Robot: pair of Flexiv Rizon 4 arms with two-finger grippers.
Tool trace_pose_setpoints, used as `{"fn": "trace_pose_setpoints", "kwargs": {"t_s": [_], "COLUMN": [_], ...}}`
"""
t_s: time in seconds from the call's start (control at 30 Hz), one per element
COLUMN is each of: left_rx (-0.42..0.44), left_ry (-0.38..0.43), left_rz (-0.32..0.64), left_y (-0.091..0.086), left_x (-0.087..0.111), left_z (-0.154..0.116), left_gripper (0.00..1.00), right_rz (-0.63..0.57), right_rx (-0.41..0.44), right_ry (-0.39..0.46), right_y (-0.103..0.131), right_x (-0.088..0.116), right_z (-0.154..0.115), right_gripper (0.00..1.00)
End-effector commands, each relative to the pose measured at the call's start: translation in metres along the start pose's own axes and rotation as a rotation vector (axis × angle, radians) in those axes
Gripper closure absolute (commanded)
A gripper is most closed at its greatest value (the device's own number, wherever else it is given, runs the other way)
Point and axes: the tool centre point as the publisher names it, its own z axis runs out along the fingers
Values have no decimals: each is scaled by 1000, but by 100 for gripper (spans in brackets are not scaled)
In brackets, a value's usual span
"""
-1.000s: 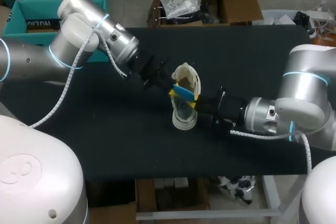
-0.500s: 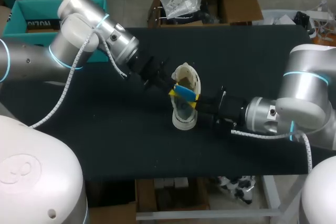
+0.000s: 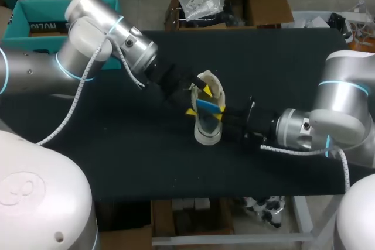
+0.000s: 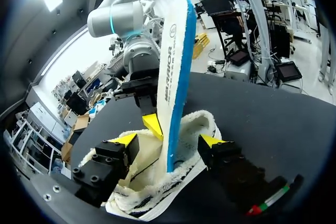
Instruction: Open the shoe tongue, take the insole out of the shoe, put the insole back into the shoe, and pack the shoe into the shoebox
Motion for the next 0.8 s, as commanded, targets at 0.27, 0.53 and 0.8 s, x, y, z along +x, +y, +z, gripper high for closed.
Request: {"fn": "trace_pose_setpoints", "kwargs": {"t_s": [0.27,0.53,0.8], "left_rx": [3,2,-18], "left_ry": [-25,-28,-38], "left_rz": [13,31,68], "left_y": [-7,0,-3], "left_x": [3,0,3], "left_z": [-4,0,1], "left_gripper": [80,100,100], "right_rz": [-14,-17,-65], "right_rx": [-14,-11,-69], "right_ry": [19,9,1], "right_y": [1,-3,-25], "right_x": [0,0,0], "right_z": [4,5,-11], "right_gripper": [100,100,49]}}
